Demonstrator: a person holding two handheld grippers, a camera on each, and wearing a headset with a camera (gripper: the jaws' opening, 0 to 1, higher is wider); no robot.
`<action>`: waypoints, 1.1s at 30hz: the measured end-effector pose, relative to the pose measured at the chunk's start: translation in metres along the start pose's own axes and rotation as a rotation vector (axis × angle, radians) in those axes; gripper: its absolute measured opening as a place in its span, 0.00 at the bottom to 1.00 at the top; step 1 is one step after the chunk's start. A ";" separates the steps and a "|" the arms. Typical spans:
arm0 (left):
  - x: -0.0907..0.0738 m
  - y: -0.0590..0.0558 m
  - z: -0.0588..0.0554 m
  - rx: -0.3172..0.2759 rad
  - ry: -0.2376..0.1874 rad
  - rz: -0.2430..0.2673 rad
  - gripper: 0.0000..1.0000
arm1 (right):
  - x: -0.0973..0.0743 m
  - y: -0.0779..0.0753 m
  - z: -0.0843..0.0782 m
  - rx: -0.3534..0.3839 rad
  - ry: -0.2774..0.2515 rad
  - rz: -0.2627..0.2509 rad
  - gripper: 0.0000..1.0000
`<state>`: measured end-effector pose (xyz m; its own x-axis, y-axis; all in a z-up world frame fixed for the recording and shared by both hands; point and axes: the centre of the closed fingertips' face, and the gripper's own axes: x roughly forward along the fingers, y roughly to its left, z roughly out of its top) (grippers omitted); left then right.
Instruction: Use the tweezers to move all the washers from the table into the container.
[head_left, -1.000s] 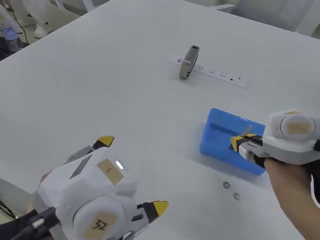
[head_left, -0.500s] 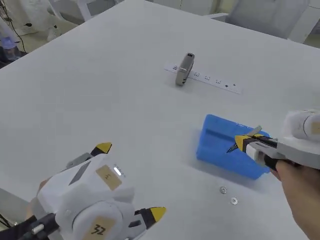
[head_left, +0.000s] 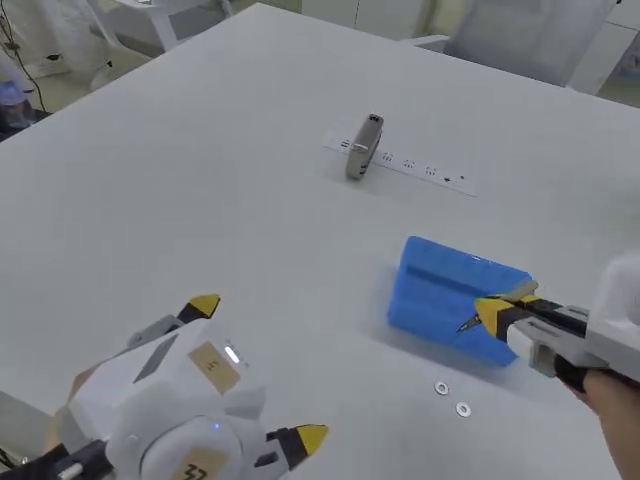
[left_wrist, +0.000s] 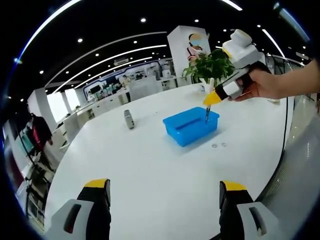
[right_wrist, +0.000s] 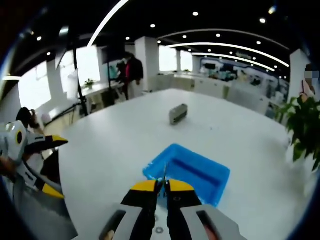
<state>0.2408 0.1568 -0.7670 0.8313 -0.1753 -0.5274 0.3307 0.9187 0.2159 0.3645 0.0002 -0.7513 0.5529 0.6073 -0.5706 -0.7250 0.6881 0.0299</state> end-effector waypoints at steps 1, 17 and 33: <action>0.000 0.000 0.000 -0.001 -0.001 0.000 0.92 | 0.000 0.001 -0.004 0.001 0.005 0.002 0.03; 0.001 0.001 -0.002 0.001 0.009 0.006 0.92 | 0.019 0.004 -0.055 0.008 0.119 0.018 0.03; 0.001 0.001 -0.003 0.004 0.017 0.006 0.92 | 0.021 0.004 -0.059 0.039 0.098 0.004 0.04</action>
<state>0.2404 0.1587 -0.7699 0.8256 -0.1642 -0.5398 0.3281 0.9181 0.2225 0.3490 -0.0076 -0.8115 0.5060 0.5697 -0.6476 -0.7096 0.7017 0.0629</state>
